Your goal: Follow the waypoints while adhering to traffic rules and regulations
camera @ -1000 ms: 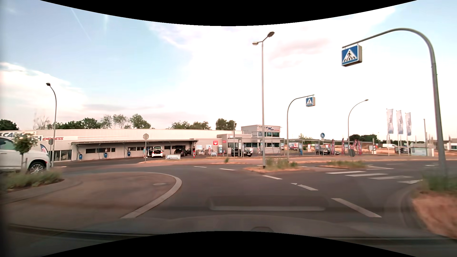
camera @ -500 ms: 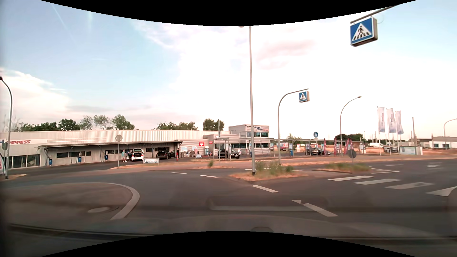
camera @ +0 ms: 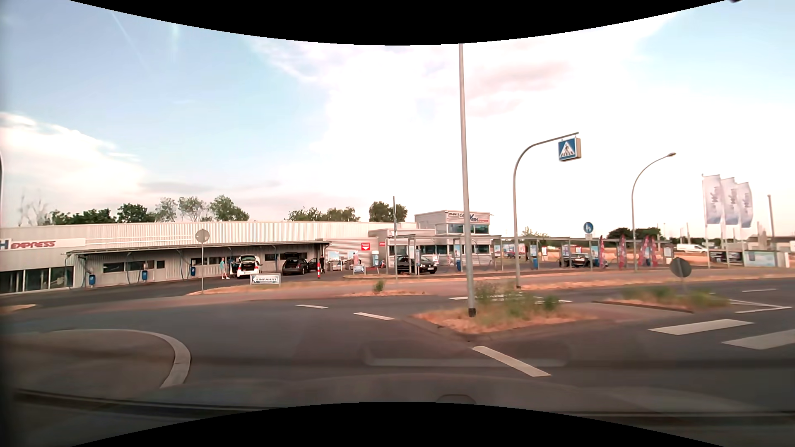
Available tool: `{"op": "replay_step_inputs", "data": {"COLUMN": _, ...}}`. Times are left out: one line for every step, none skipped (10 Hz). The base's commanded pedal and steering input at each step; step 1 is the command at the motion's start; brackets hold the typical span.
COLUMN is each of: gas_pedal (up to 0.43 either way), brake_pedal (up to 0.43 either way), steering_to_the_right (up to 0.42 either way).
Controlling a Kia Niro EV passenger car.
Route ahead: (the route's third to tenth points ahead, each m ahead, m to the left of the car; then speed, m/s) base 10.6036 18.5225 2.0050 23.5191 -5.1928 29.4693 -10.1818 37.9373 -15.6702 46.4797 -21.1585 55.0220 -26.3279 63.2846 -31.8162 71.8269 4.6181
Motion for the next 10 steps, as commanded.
{"op": "replay_step_inputs", "data": {"gas_pedal": 0.000, "brake_pedal": 0.000, "steering_to_the_right": -0.186}}
{"op": "replay_step_inputs", "data": {"gas_pedal": 0.000, "brake_pedal": 0.000, "steering_to_the_right": -0.212}}
{"op": "replay_step_inputs", "data": {"gas_pedal": 0.000, "brake_pedal": 0.000, "steering_to_the_right": -0.241}}
{"op": "replay_step_inputs", "data": {"gas_pedal": 0.000, "brake_pedal": 0.000, "steering_to_the_right": -0.260}}
{"op": "replay_step_inputs", "data": {"gas_pedal": 0.000, "brake_pedal": 0.000, "steering_to_the_right": -0.277}}
{"op": "replay_step_inputs", "data": {"gas_pedal": 0.000, "brake_pedal": 0.000, "steering_to_the_right": -0.292}}
{"op": "replay_step_inputs", "data": {"gas_pedal": 0.000, "brake_pedal": 0.000, "steering_to_the_right": -0.308}}
{"op": "replay_step_inputs", "data": {"gas_pedal": 0.000, "brake_pedal": 0.000, "steering_to_the_right": -0.324}}
{"op": "replay_step_inputs", "data": {"gas_pedal": 0.000, "brake_pedal": 0.000, "steering_to_the_right": -0.345}}
{"op": "replay_step_inputs", "data": {"gas_pedal": 0.000, "brake_pedal": 0.000, "steering_to_the_right": -0.363}}
